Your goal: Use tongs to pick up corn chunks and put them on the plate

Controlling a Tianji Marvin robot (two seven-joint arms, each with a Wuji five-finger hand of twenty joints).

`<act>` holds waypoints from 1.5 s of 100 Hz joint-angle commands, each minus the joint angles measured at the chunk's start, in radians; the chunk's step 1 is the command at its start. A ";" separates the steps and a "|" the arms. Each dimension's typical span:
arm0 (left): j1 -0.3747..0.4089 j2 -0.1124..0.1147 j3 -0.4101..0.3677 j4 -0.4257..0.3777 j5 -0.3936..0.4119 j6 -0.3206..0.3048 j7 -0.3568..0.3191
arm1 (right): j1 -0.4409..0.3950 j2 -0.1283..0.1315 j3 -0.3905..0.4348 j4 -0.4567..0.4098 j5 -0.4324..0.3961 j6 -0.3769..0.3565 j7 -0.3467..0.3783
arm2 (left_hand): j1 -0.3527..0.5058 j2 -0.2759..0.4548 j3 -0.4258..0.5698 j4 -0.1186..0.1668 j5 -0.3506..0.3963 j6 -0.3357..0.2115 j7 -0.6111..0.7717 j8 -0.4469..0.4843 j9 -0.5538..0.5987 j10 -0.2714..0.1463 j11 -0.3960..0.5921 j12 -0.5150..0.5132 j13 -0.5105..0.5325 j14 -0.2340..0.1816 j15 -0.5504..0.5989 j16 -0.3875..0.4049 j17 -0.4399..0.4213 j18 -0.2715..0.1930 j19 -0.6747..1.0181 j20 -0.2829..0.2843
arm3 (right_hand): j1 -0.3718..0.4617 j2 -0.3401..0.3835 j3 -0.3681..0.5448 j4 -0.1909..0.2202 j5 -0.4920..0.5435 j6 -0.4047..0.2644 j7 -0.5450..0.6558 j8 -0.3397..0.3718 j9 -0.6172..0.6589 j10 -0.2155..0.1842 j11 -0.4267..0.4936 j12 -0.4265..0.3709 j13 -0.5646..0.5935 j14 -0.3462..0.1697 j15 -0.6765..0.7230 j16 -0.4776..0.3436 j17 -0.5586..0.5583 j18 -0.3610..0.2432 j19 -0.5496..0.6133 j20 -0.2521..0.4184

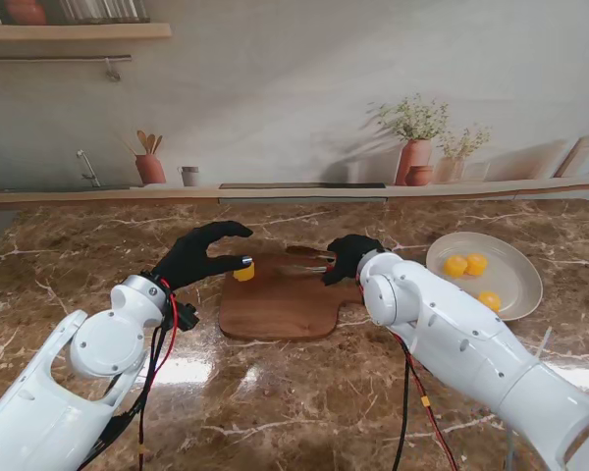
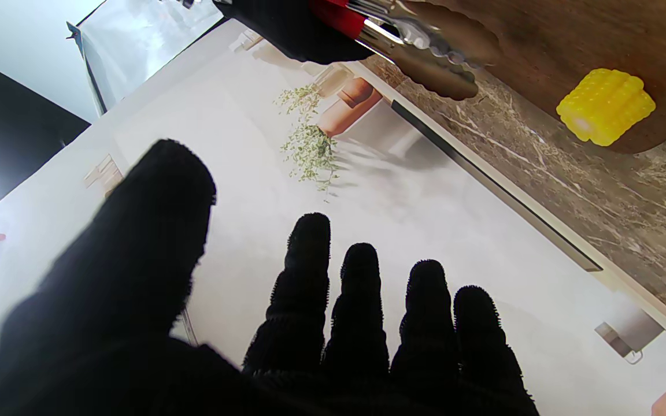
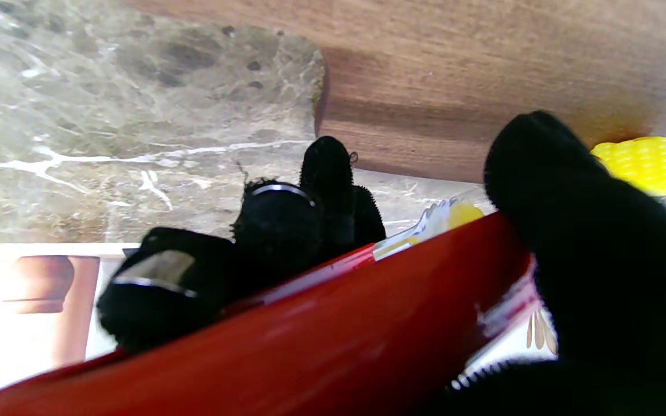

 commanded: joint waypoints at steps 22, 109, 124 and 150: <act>0.002 0.003 0.002 -0.017 0.010 0.019 -0.008 | 0.107 -0.066 -0.118 0.120 0.108 -0.003 0.016 | -0.015 0.011 -0.025 0.028 0.000 0.006 -0.012 -0.001 -0.033 -0.025 -0.013 -0.007 -0.041 -0.057 -0.040 -0.015 -0.015 -0.058 -0.030 0.014 | -0.024 0.077 -0.011 0.051 -0.045 0.025 -0.038 0.020 -0.057 -0.010 0.039 0.013 -0.003 -0.045 0.048 0.032 0.030 -0.187 0.175 0.051; 0.033 0.006 -0.026 -0.031 0.022 0.024 -0.011 | 0.213 -0.184 -0.283 0.290 0.217 -0.056 -0.021 | -0.017 0.010 -0.023 0.027 -0.003 0.008 -0.013 -0.003 -0.036 -0.024 -0.015 -0.007 -0.046 -0.056 -0.041 -0.015 -0.017 -0.060 -0.042 0.016 | -0.053 0.078 -0.148 0.072 -0.154 0.064 -0.090 0.030 -0.183 -0.004 0.053 0.031 -0.037 -0.077 0.080 0.042 0.020 -0.218 0.170 0.073; 0.034 0.006 -0.028 -0.029 0.023 0.022 -0.010 | 0.232 -0.205 -0.310 0.314 0.225 -0.054 -0.016 | -0.017 0.010 -0.025 0.027 -0.002 0.007 -0.013 -0.003 -0.036 -0.023 -0.015 -0.008 -0.048 -0.056 -0.042 -0.016 -0.017 -0.060 -0.044 0.017 | -0.050 0.079 -0.153 0.078 -0.156 0.061 -0.091 0.035 -0.188 -0.005 0.057 0.034 -0.038 -0.082 0.085 0.044 0.018 -0.224 0.171 0.077; 0.043 0.006 -0.038 -0.029 0.023 0.020 -0.010 | 0.237 -0.227 -0.342 0.345 0.212 -0.057 -0.033 | -0.013 0.010 -0.026 0.028 -0.002 0.007 -0.012 -0.002 -0.036 -0.023 -0.015 -0.007 -0.047 -0.057 -0.042 -0.016 -0.017 -0.062 -0.048 0.019 | 0.005 0.098 0.065 0.031 -0.046 -0.047 -0.027 0.104 -0.095 -0.028 0.088 0.058 0.000 -0.075 0.117 0.040 0.043 -0.195 0.204 0.103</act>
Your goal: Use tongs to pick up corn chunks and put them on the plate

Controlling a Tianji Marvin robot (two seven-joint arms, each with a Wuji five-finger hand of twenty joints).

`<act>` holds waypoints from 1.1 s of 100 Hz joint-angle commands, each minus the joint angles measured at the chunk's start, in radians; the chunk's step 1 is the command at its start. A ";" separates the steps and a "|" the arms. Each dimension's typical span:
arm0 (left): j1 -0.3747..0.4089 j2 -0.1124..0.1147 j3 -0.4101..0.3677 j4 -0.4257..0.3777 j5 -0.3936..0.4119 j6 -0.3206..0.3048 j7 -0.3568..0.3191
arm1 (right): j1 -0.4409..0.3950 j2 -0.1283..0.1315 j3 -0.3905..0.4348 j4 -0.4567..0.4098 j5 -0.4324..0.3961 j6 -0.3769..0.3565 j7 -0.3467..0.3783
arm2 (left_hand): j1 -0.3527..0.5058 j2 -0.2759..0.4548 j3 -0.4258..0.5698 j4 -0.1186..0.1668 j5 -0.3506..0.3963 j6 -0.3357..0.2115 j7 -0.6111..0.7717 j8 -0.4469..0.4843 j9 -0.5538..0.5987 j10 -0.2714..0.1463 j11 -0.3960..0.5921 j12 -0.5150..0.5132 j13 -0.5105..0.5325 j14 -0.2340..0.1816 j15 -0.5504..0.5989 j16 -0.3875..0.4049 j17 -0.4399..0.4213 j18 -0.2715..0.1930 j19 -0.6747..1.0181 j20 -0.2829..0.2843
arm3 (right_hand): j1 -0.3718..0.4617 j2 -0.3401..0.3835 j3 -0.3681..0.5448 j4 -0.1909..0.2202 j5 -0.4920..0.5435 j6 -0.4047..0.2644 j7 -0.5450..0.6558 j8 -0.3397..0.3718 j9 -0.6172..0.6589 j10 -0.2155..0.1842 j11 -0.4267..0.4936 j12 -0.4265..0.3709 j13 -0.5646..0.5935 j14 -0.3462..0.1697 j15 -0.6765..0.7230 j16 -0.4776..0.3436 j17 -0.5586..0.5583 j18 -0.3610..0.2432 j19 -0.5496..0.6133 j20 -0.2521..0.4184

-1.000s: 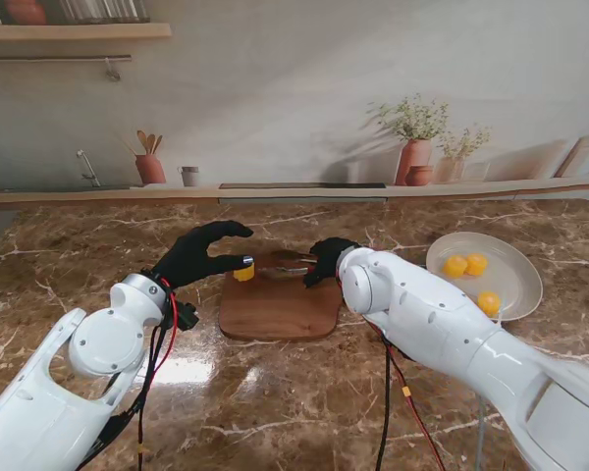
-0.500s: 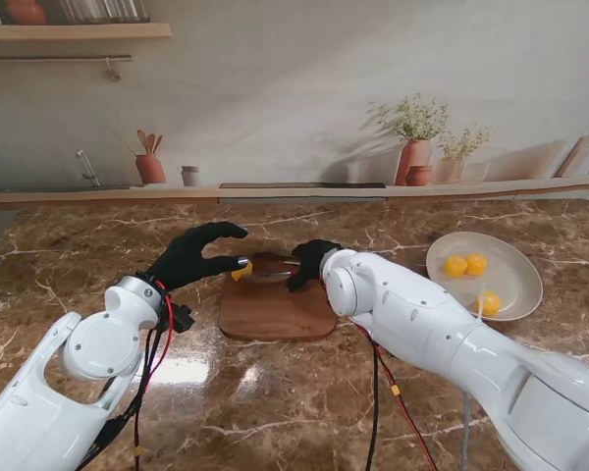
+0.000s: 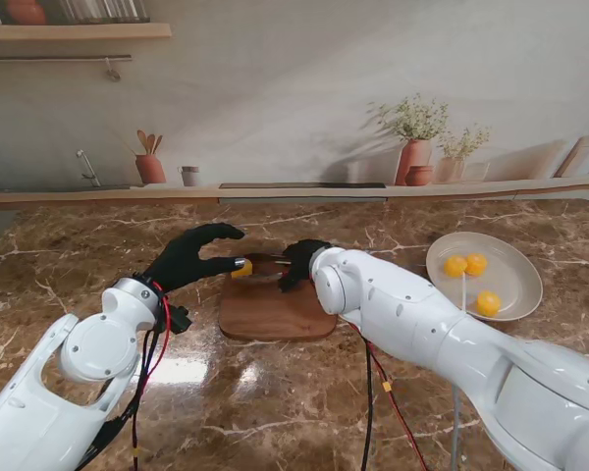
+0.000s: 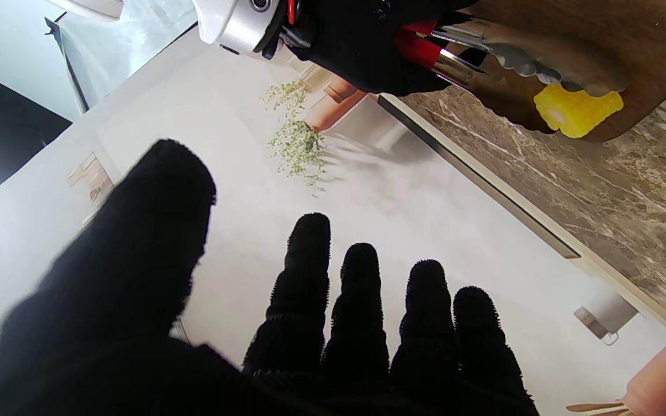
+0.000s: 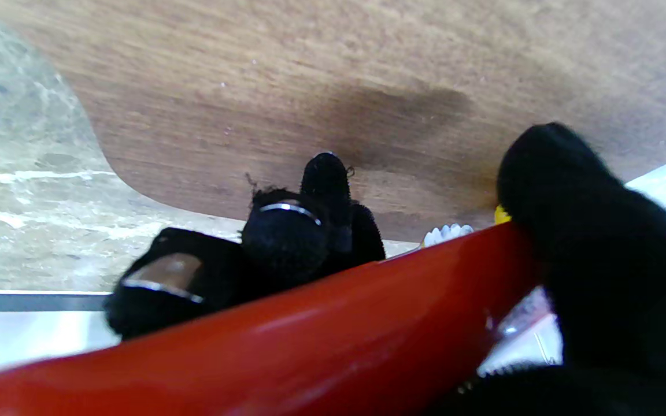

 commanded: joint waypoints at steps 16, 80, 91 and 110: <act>0.009 0.002 -0.003 0.004 -0.001 -0.008 0.003 | -0.009 -0.007 -0.018 0.003 -0.027 -0.011 -0.001 | -0.015 0.011 -0.027 0.028 -0.003 0.006 -0.012 -0.002 -0.037 -0.023 -0.014 -0.007 -0.048 -0.056 -0.042 -0.016 -0.017 -0.060 -0.036 0.012 | 0.219 0.224 0.038 -0.123 0.157 -0.186 0.189 -0.098 0.118 -0.039 0.004 0.151 0.042 0.003 0.058 0.028 0.048 -0.101 0.228 0.077; 0.004 -0.001 0.005 0.020 -0.021 -0.021 0.009 | -0.104 0.113 0.121 -0.142 -0.099 -0.094 0.000 | -0.017 0.026 -0.045 0.029 -0.011 0.015 -0.018 -0.003 -0.045 -0.015 -0.015 -0.004 -0.057 -0.051 -0.041 -0.013 -0.022 -0.060 -0.052 0.017 | 0.266 0.353 0.024 -0.120 0.138 -0.124 0.265 -0.241 0.213 0.008 -0.057 0.016 0.067 0.121 0.042 0.032 0.061 0.016 0.284 0.070; 0.001 -0.001 0.007 0.025 -0.022 -0.027 0.011 | -0.113 0.121 0.134 -0.156 -0.096 -0.091 0.012 | -0.015 0.029 -0.050 0.030 -0.012 0.017 -0.020 -0.003 -0.047 -0.016 -0.015 -0.003 -0.057 -0.050 -0.040 -0.012 -0.022 -0.060 -0.055 0.018 | 0.216 0.331 0.101 -0.063 0.142 -0.158 0.244 -0.216 0.206 0.016 -0.050 0.029 0.060 0.129 0.033 0.037 0.059 0.012 0.283 0.068; 0.000 -0.002 0.005 0.029 -0.021 -0.035 0.014 | -0.116 0.127 0.141 -0.161 -0.094 -0.101 0.025 | -0.011 0.029 -0.058 0.031 -0.012 0.016 -0.020 -0.003 -0.047 -0.015 -0.016 -0.001 -0.057 -0.051 -0.041 -0.011 -0.021 -0.060 -0.058 0.023 | 0.225 0.236 0.254 -0.023 0.186 -0.078 0.214 -0.187 0.233 0.042 -0.070 0.096 0.070 0.150 0.026 0.038 0.062 0.030 0.283 0.070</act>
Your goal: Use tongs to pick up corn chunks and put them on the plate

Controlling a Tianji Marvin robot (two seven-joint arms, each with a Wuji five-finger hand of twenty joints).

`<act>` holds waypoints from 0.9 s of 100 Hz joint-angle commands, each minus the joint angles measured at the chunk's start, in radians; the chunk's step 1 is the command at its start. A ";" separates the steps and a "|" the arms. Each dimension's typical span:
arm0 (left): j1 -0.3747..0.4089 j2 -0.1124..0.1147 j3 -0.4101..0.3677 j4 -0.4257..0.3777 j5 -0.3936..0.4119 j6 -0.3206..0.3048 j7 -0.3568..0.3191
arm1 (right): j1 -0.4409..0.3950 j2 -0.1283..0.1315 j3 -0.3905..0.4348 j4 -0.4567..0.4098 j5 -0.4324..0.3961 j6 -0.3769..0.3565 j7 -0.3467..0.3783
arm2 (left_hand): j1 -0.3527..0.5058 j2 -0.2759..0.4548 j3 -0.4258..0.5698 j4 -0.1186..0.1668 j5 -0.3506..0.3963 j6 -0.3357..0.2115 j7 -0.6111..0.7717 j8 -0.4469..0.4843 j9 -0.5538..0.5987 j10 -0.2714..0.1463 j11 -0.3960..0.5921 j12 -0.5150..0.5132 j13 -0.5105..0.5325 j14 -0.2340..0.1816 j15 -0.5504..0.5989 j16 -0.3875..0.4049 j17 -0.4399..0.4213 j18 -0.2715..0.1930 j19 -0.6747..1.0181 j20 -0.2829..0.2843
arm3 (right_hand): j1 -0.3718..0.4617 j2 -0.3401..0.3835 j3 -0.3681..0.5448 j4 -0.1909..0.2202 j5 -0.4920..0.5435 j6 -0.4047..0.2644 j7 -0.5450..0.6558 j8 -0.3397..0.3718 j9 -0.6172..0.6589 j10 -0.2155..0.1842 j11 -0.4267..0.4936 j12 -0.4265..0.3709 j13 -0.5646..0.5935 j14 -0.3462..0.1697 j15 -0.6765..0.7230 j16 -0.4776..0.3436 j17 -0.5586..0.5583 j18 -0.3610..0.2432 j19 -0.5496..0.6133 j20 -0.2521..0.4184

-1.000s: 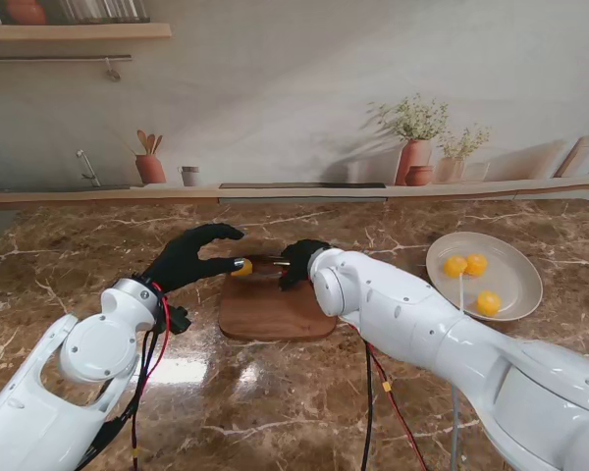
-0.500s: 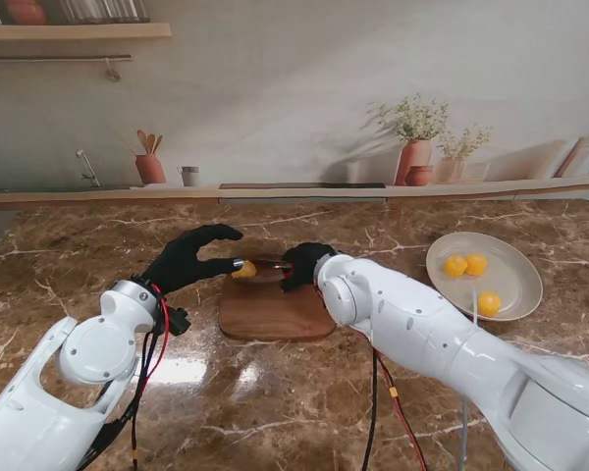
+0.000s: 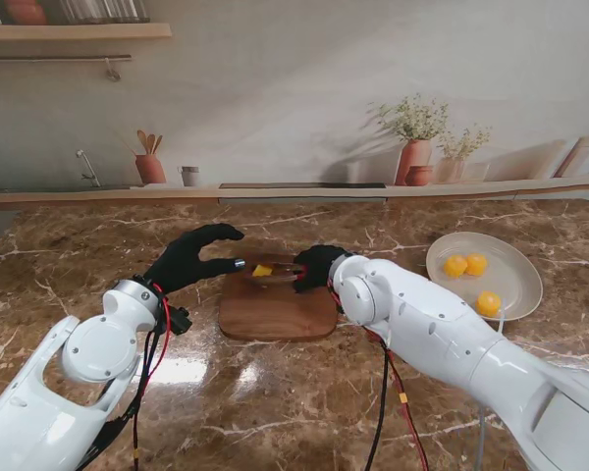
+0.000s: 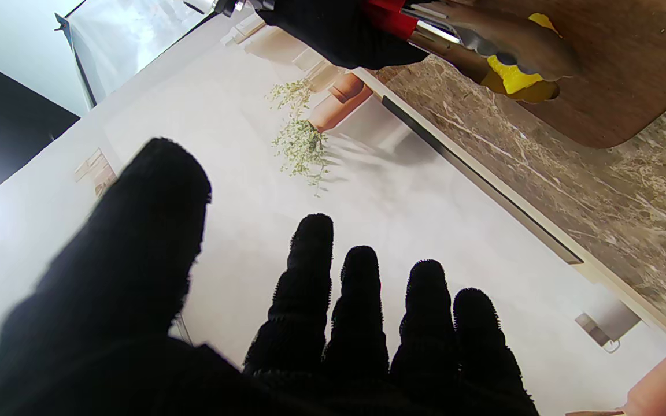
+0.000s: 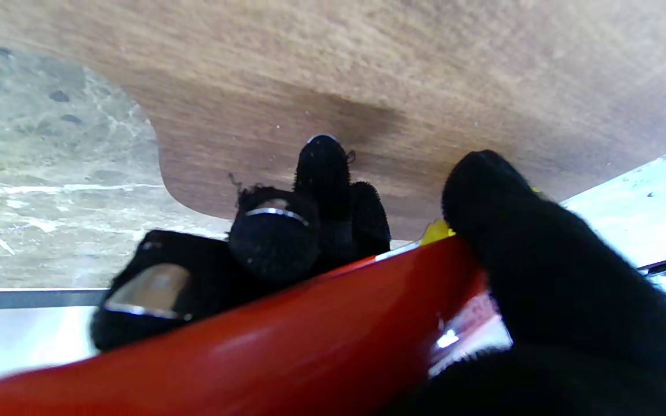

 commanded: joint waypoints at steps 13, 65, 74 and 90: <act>0.005 -0.002 -0.002 0.004 0.003 -0.006 0.007 | -0.015 0.005 0.023 0.001 0.011 -0.023 0.008 | -0.010 0.030 -0.031 0.031 -0.012 -0.003 -0.021 -0.003 -0.029 -0.014 -0.015 0.000 -0.057 -0.049 -0.041 -0.011 -0.021 -0.059 -0.035 0.021 | 0.083 0.054 0.311 0.053 0.113 -0.013 0.002 0.018 0.096 0.015 -0.006 0.012 0.061 0.076 0.012 0.034 0.064 -0.035 0.250 0.045; -0.002 -0.010 0.010 0.043 -0.003 -0.037 0.041 | -0.293 0.139 0.482 -0.284 -0.279 0.080 0.108 | -0.009 0.029 -0.034 0.032 -0.011 -0.004 -0.019 -0.001 -0.027 -0.014 -0.013 0.004 -0.056 -0.049 -0.039 -0.008 -0.021 -0.059 -0.039 0.029 | 0.075 0.037 0.327 0.047 0.129 -0.044 0.013 0.005 0.114 0.007 0.002 0.010 0.079 0.076 0.008 0.033 0.083 -0.030 0.251 0.042; -0.001 -0.010 0.007 0.049 -0.003 -0.044 0.044 | -0.359 0.153 0.595 -0.320 -0.341 0.108 0.134 | -0.010 0.029 -0.033 0.032 -0.011 -0.004 -0.018 -0.001 -0.027 -0.013 -0.013 0.004 -0.057 -0.048 -0.039 -0.008 -0.021 -0.059 -0.040 0.030 | 0.076 0.040 0.325 0.046 0.128 -0.043 0.013 0.002 0.113 0.007 0.002 0.011 0.079 0.076 0.008 0.033 0.083 -0.030 0.251 0.041; 0.000 -0.011 -0.002 0.066 -0.002 -0.060 0.052 | -0.446 0.168 0.762 -0.358 -0.439 0.164 0.180 | -0.010 0.030 -0.033 0.032 -0.009 -0.004 -0.018 -0.001 -0.026 -0.014 -0.013 0.004 -0.056 -0.048 -0.039 -0.008 -0.021 -0.059 -0.041 0.031 | 0.079 0.046 0.317 0.048 0.127 -0.039 0.017 0.000 0.114 0.009 0.001 0.012 0.078 0.078 0.009 0.034 0.080 -0.029 0.253 0.042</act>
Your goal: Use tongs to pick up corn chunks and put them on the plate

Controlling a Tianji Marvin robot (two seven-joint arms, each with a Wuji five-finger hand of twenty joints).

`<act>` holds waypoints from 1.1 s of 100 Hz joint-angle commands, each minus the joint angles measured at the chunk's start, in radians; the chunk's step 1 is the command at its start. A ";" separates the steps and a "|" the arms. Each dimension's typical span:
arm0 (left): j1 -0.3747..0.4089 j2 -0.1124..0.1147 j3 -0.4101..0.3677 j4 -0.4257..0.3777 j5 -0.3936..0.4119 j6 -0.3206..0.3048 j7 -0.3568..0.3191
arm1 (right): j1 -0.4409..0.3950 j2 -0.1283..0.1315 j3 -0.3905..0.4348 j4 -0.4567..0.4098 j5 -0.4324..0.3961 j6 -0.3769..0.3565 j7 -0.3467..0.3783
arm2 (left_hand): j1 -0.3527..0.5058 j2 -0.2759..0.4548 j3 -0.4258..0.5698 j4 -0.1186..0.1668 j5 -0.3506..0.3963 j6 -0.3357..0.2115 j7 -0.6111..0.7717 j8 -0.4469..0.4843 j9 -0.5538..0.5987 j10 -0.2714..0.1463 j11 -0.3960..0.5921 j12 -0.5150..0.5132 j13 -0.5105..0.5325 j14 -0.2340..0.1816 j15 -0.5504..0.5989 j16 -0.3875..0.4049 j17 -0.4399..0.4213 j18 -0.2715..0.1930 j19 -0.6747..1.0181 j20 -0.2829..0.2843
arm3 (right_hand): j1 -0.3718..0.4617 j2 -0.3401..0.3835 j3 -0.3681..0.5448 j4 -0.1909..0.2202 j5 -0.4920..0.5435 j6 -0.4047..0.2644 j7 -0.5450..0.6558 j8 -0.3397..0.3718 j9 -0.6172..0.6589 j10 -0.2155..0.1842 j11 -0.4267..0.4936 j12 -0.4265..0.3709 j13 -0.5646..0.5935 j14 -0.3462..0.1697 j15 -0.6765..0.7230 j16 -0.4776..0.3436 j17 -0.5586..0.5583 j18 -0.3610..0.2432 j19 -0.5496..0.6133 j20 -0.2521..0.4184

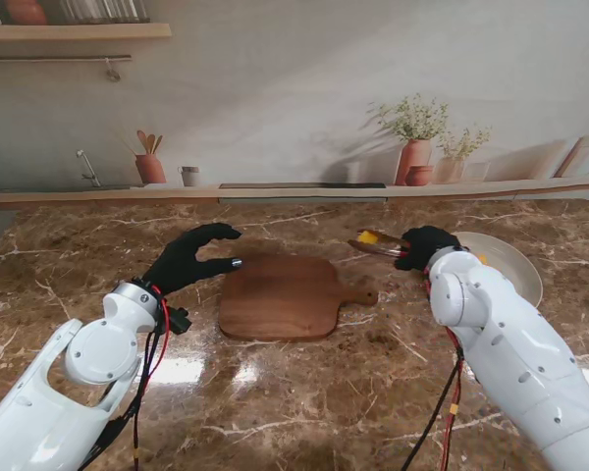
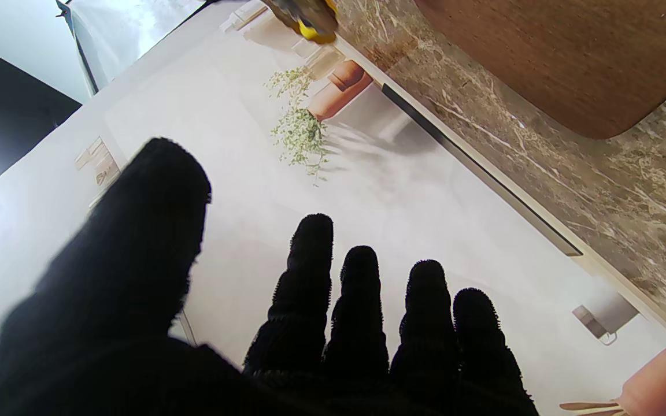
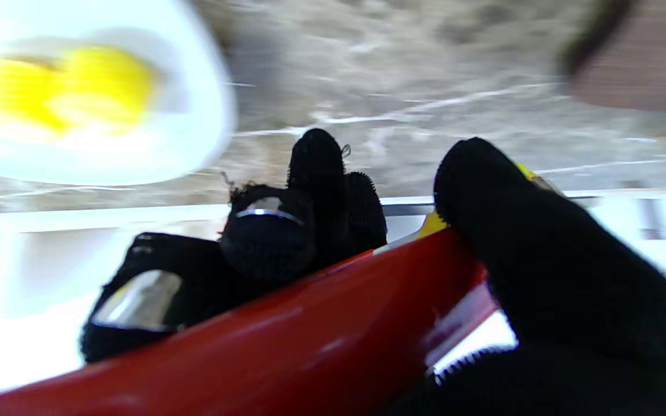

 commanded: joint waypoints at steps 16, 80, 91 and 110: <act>-0.009 -0.006 0.002 0.051 -0.012 -0.017 0.016 | -0.074 0.047 0.150 -0.004 -0.095 0.083 0.046 | -0.007 0.030 -0.035 0.032 -0.011 -0.002 -0.019 -0.001 -0.028 -0.012 -0.015 0.004 -0.058 -0.047 -0.040 -0.008 -0.021 -0.059 -0.041 0.019 | 0.078 0.133 0.209 0.049 0.061 -0.069 0.031 -0.009 0.060 -0.024 0.012 0.014 0.047 0.040 0.022 0.036 0.056 -0.072 0.241 0.042; -0.013 -0.008 -0.005 0.081 -0.012 -0.035 0.025 | -0.222 0.059 0.285 -0.077 -0.214 0.139 0.184 | -0.002 0.026 -0.039 0.033 -0.011 -0.003 -0.023 -0.002 -0.029 -0.013 -0.016 0.003 -0.060 -0.049 -0.041 -0.010 -0.021 -0.060 -0.046 0.022 | -0.102 0.045 0.177 0.096 0.036 -0.010 -0.120 0.057 0.014 -0.053 -0.007 0.009 0.028 -0.045 0.002 0.040 0.060 -0.182 0.193 0.037; -0.012 -0.008 -0.004 0.080 -0.012 -0.037 0.028 | -0.234 0.057 0.292 -0.084 -0.226 0.143 0.177 | -0.003 0.023 -0.035 0.033 -0.013 -0.004 -0.023 -0.002 -0.029 -0.014 -0.016 0.003 -0.059 -0.049 -0.040 -0.009 -0.020 -0.060 -0.047 0.023 | -0.163 0.015 0.151 0.128 -0.009 0.023 -0.143 0.075 -0.023 -0.058 -0.003 -0.014 0.024 -0.067 0.003 0.042 0.065 -0.205 0.184 0.037; -0.015 -0.007 -0.004 0.086 -0.009 -0.045 0.026 | -0.272 0.050 0.320 -0.129 -0.214 0.125 0.131 | -0.007 0.020 -0.029 0.033 -0.011 -0.003 -0.020 -0.001 -0.028 -0.012 -0.014 0.004 -0.059 -0.048 -0.040 -0.009 -0.020 -0.060 -0.047 0.023 | -0.141 0.002 0.147 0.119 0.006 0.003 -0.137 0.092 -0.021 -0.067 0.031 -0.015 0.024 -0.068 0.008 0.043 0.064 -0.207 0.183 0.040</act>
